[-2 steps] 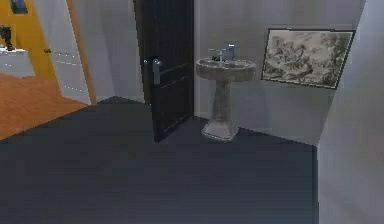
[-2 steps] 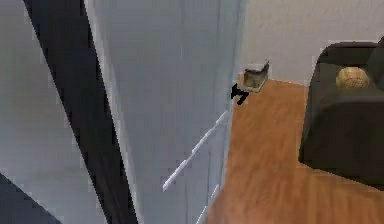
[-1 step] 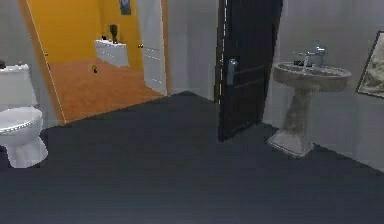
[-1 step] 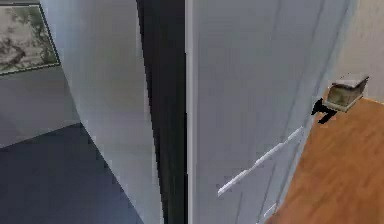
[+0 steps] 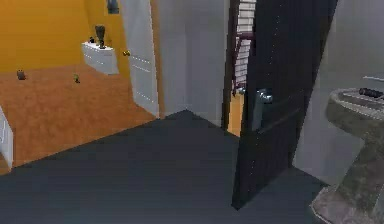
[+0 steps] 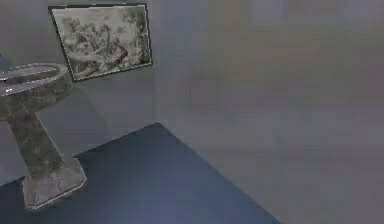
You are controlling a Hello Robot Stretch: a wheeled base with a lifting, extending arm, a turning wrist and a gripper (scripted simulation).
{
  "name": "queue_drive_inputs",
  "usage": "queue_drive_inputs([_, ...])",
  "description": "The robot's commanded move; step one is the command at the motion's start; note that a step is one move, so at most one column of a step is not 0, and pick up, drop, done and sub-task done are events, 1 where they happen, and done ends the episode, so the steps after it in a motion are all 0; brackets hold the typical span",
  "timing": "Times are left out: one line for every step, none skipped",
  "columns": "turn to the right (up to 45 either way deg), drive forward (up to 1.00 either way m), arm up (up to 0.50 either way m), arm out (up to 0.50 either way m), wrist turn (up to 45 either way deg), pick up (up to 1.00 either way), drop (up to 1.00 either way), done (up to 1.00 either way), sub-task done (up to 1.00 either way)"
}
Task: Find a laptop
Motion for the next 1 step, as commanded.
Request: queue_drive_inputs([0.0,1.0,0.0,0.0,0.0,0.0,0.0,0.0,0.0])
